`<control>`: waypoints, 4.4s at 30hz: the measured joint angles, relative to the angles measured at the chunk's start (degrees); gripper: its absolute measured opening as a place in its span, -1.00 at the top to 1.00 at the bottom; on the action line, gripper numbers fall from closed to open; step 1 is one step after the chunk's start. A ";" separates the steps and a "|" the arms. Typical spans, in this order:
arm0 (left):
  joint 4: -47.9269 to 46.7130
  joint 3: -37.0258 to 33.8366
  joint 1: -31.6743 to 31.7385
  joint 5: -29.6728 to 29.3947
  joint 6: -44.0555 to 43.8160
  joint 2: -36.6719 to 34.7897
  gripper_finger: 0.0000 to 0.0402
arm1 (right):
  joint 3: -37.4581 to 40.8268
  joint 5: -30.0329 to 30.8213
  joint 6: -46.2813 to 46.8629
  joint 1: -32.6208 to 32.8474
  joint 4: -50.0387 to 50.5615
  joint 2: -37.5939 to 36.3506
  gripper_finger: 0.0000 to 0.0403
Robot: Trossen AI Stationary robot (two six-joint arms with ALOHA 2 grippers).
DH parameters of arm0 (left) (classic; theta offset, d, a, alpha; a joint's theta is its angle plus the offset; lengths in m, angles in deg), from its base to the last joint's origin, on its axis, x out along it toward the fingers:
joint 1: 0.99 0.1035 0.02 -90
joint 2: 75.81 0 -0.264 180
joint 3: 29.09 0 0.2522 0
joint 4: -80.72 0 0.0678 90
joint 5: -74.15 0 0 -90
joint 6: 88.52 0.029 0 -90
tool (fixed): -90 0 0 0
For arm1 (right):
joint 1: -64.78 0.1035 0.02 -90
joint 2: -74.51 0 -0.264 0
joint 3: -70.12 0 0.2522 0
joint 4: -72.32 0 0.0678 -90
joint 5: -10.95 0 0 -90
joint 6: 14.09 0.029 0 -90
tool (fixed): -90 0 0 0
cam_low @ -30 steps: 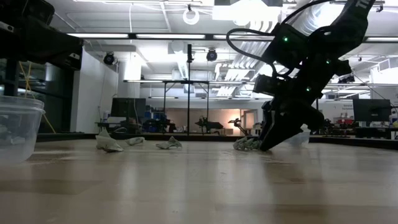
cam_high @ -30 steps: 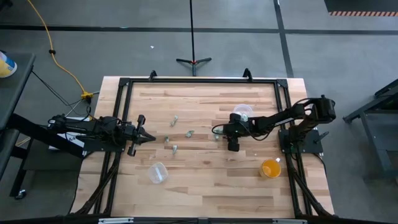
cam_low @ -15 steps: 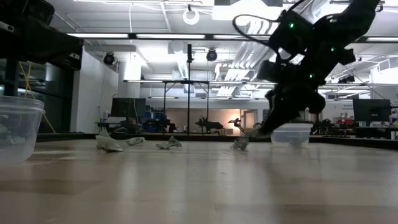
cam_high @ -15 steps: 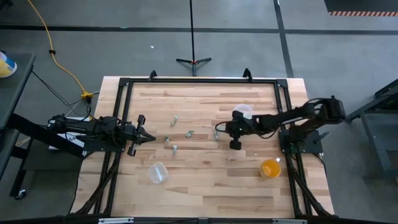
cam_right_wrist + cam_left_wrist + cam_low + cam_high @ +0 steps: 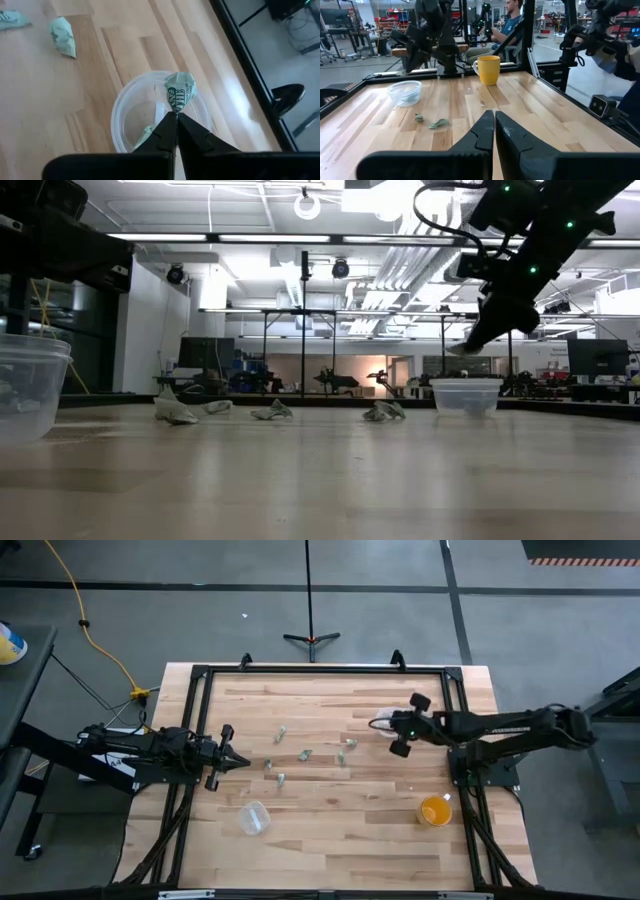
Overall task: Pick and place Stevia / Truvia into bins
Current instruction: Put the stevia packet into the round transparent container
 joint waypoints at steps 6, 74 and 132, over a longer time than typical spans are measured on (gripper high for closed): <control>0.00 0.00 0.00 0.00 0.02 -0.02 0.73 | -0.02 -5.59 -1.39 -5.41 0.08 -0.11 0.94; 0.00 0.00 -0.01 0.00 0.01 -0.01 0.73 | 0.00 -28.54 -10.93 -3.08 -43.42 33.26 0.20; 0.01 0.00 -0.01 0.00 0.00 -0.01 0.73 | -0.04 -21.61 -6.59 -11.08 -11.64 5.00 0.35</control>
